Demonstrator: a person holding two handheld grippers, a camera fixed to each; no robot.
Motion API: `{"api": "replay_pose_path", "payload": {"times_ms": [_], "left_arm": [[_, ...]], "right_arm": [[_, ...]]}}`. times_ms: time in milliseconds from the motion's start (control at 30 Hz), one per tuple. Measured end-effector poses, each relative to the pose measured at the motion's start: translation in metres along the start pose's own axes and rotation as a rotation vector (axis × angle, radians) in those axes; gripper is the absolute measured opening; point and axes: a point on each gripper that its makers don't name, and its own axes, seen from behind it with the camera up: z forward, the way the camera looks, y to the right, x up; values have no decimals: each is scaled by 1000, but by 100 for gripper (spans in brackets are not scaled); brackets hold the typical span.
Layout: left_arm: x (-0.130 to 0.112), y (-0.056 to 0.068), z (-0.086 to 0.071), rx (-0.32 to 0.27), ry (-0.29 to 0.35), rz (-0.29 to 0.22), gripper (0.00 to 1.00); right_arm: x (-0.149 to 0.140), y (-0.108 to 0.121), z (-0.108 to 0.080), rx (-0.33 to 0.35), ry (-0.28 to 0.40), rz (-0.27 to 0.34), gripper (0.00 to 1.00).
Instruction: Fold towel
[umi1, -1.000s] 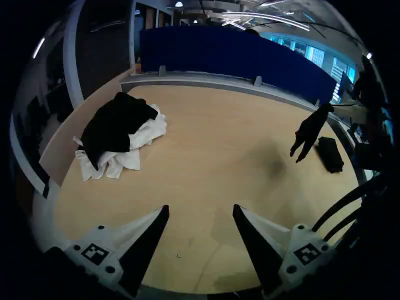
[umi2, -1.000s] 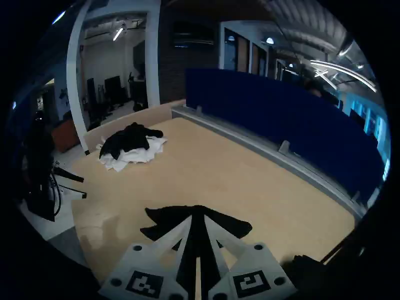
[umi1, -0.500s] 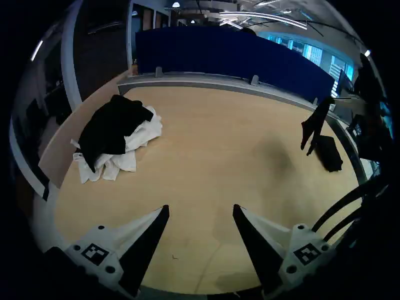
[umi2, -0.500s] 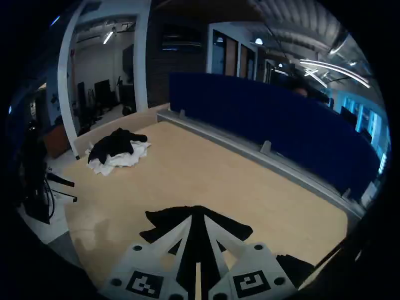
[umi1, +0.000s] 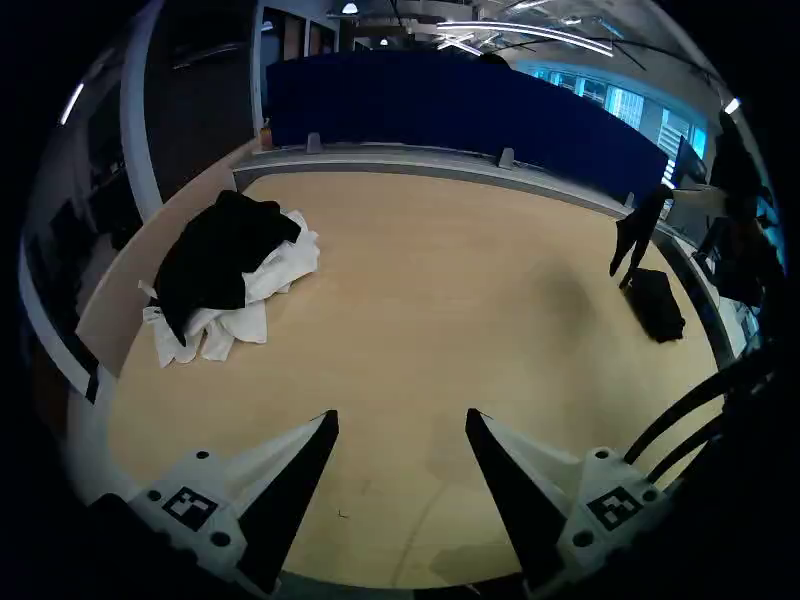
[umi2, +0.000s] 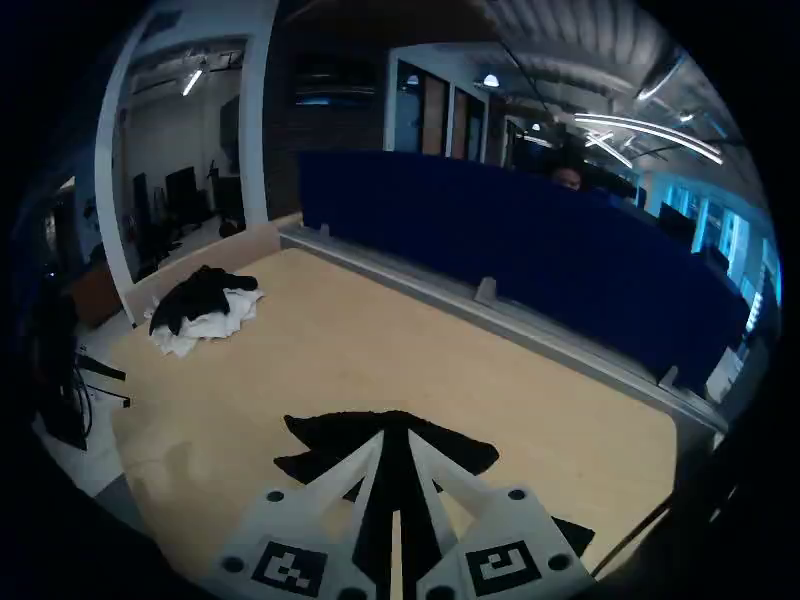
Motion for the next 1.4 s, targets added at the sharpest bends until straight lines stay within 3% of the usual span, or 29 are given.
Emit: {"api": "replay_pose_path", "payload": {"times_ms": [300,800,1167,1400], "left_arm": [[0,5,2,0,-10,7,95],[-2,10,4,15,-24,11,95],[0,13,7,29,-34,11,95],[3,19,9,26,-43,19,95]], "right_arm": [[-5,53,-4,-52,-22,2,2],[-14,124,8,-105,-54,34,2],[-27,161,17,-124,-80,58,2],[-40,173,12,-133,-96,71,2]]}}
